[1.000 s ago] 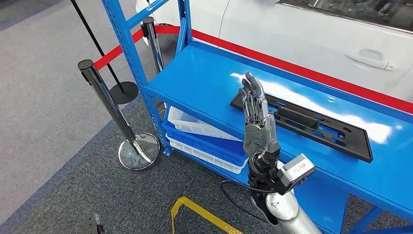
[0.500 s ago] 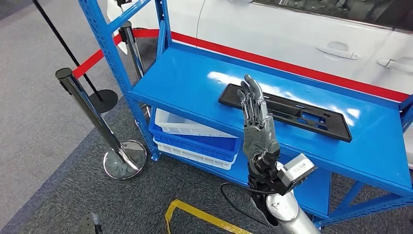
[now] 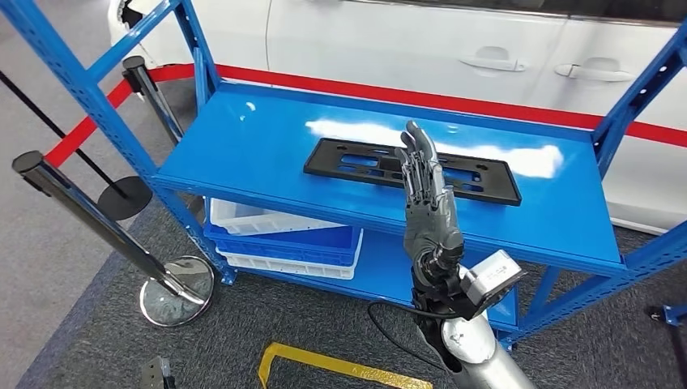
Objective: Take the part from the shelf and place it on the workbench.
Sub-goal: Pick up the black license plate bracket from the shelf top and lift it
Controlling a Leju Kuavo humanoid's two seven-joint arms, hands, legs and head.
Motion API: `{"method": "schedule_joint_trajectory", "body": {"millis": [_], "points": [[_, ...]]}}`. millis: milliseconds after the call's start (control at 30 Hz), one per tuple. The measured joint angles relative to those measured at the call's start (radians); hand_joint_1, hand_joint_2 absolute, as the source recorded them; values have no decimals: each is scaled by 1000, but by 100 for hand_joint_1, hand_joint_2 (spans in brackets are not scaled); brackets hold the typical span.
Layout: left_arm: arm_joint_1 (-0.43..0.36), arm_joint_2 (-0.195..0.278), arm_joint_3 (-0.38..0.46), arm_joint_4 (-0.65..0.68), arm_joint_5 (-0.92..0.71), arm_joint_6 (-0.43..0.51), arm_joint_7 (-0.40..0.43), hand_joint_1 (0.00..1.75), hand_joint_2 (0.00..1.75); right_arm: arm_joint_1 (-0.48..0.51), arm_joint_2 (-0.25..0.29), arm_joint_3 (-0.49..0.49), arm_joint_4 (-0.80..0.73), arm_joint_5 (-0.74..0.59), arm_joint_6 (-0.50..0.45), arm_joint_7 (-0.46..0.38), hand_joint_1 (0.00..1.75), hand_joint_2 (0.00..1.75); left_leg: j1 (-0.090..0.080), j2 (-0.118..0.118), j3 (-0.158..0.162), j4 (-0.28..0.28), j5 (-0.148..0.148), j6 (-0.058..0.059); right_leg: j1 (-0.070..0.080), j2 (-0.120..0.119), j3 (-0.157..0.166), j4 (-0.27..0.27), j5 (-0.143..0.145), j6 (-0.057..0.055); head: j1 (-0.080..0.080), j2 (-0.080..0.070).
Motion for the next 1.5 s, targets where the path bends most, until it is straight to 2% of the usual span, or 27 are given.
{"method": "schedule_joint_trajectory", "body": {"millis": [33,67,100,133,167,200,233,267,300,367,400,433,467,500,567,600,633,767,1000,1167,1500], "points": [[-1,0,0,0,0,0,0,0,0,-2,0,0,1,1,1,2,0,0,1,-17,30,-70,39,4,-1,14,0,2,0,0,0,0],[-2,1,0,0,0,0,0,0,0,-6,0,0,3,2,3,3,0,0,2,-45,59,-138,66,8,0,27,-2,4,0,3,0,0],[-3,1,0,0,0,0,1,0,0,-11,0,0,5,3,5,5,0,0,4,-69,81,-187,83,10,-2,39,-5,5,1,7,1,0],[-3,1,0,0,0,0,1,0,0,-15,0,0,7,3,8,6,0,0,3,-88,93,-215,88,13,-4,51,-9,5,3,12,0,0],[-4,2,0,0,0,0,1,0,0,-18,1,0,9,3,9,8,0,0,2,-92,96,-221,86,15,-7,63,-13,4,6,19,-1,0],[-5,1,0,0,1,0,2,0,0,-19,1,0,11,3,11,9,0,0,1,-79,98,-225,88,18,-10,76,-15,1,10,27,-2,0],[-6,0,0,0,1,0,2,0,0,-19,1,0,13,3,12,10,0,0,2,-65,102,-232,92,24,-10,78,-17,1,10,32,-1,0],[-7,0,0,0,2,-1,3,0,0,-19,1,0,15,3,12,10,0,0,3,-51,107,-240,97,30,-8,62,-23,11,2,37,0,0],[-7,-1,0,0,2,-2,4,0,0,-21,1,0,17,2,11,11,0,0,4,-35,111,-249,101,37,-4,33,-37,40,-17,39,1,0],[-7,-1,0,1,3,-4,4,0,0,-22,1,0,22,1,10,12,0,0,1,-7,114,-255,102,44,-1,-34,-92,157,-81,42,4,0],[-6,0,0,1,3,-4,4,0,0,-22,1,0,25,0,8,13,0,0,-1,5,113,-254,101,46,-2,-50,-121,221,-108,44,5,0],[-5,1,0,1,3,-4,4,0,0,-22,1,0,29,0,5,13,0,0,-2,15,113,-253,99,46,-5,-58,-140,263,-121,46,6,0],[-4,1,0,1,3,-3,4,0,0,-21,1,0,32,1,2,13,0,0,-2,24,112,-252,98,45,-8,-62,-139,269,-115,48,6,0],[-5,1,0,1,3,-2,4,0,0,-21,1,0,34,3,-1,12,0,0,-2,31,112,-249,96,43,-10,-65,-117,233,-92,49,6,0],[-7,0,0,1,3,2,3,0,0,-21,1,0,36,9,-3,11,0,0,-2,40,111,-241,90,36,-12,-79,-39,100,-40,48,6,0],[-8,0,0,1,3,3,2,0,0,-22,1,0,36,12,-2,11,0,0,-4,43,110,-235,86,32,-11,-84,-9,47,-26,44,5,0],[-10,0,0,1,3,3,1,0,0,-22,1,0,37,13,-2,10,0,0,-6,43,108,-229,82,29,-9,-88,8,16,-22,41,5,0],[-10,0,-1,1,4,5,-2,0,0,-21,2,0,39,16,0,11,0,0,-7,42,106,-226,81,41,-4,-86,12,7,-25,35,4,0],[-9,2,-1,1,11,10,-10,0,0,-21,2,0,42,23,0,16,0,0,-5,42,113,-240,87,30,-1,-86,12,8,-28,23,4,0],[-9,2,-1,1,11,10,-12,0,0,-21,2,0,44,28,0,16,0,0,-2,42,113,-242,88,13,1,-86,12,8,-28,22,4,0],[-10,3,-1,1,13,11,-17,0,0,-21,2,0,54,31,12,28,0,0,-3,42,112,-239,87,8,0,-86,13,8,-28,22,5,0]]}}
